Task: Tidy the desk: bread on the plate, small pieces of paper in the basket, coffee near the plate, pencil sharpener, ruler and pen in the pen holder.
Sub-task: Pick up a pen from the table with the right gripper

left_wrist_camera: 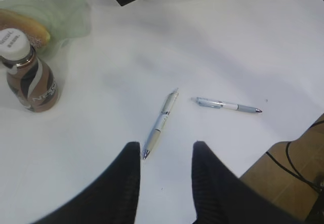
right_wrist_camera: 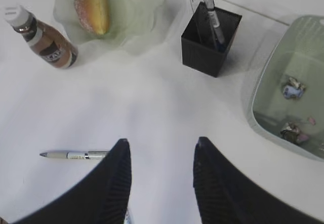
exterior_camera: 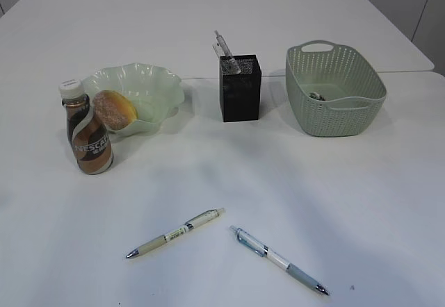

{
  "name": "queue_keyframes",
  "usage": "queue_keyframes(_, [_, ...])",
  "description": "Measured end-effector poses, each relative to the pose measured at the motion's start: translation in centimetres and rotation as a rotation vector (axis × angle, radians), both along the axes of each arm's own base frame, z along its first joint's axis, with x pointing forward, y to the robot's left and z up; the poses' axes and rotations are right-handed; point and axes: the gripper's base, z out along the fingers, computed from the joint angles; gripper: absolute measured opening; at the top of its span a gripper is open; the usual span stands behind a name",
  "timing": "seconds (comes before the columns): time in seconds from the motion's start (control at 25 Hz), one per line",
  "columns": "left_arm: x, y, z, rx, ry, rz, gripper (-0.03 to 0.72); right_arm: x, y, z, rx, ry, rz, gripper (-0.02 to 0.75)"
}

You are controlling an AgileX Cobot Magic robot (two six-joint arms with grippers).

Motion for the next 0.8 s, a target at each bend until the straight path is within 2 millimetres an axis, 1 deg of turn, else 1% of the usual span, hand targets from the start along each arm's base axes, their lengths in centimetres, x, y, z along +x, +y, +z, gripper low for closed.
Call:
queue_keyframes(0.04, [0.1, 0.0, 0.0, -0.001, -0.006, 0.004, 0.239, 0.0, 0.0, 0.0, 0.0, 0.0, 0.0, 0.334])
queue_keyframes(0.2, [0.1, 0.0, 0.1, -0.004, -0.016, 0.01, 0.239, 0.1, 0.0, -2.2, -0.026, 0.069, 0.01, 0.334])
queue_keyframes(0.4, [0.2, 0.0, 0.1, -0.004, -0.018, 0.011, 0.239, 0.0, 0.0, -3.6, -0.046, 0.112, 0.023, 0.334])
queue_keyframes(0.52, [0.2, 0.0, 0.1, -0.004, -0.018, 0.011, 0.239, -0.3, -0.1, -3.7, -0.049, 0.115, 0.025, 0.334])
queue_keyframes(0.6, [0.2, 0.0, 0.1, -0.004, -0.018, 0.011, 0.239, -1.3, -0.4, -3.4, -0.053, 0.106, 0.034, 0.334])
queue_keyframes(0.64, [0.2, 0.0, 0.1, -0.004, -0.018, 0.011, 0.239, -1.3, -0.4, -3.4, -0.053, 0.106, 0.034, 0.334])
queue_keyframes(0.68, [0.2, 0.0, 0.1, -0.004, -0.018, 0.011, 0.239, -2.1, -0.6, -3.0, -0.054, 0.096, 0.04, 0.334])
queue_keyframes(0.72, [0.2, 0.0, 0.1, -0.004, -0.018, 0.011, 0.239, -2.1, -0.6, -3.0, -0.054, 0.096, 0.04, 0.334])
queue_keyframes(0.8, [0.2, 0.0, 0.1, -0.004, -0.018, 0.011, 0.239, -3.4, -0.9, -2.5, -0.056, 0.083, 0.047, 0.334])
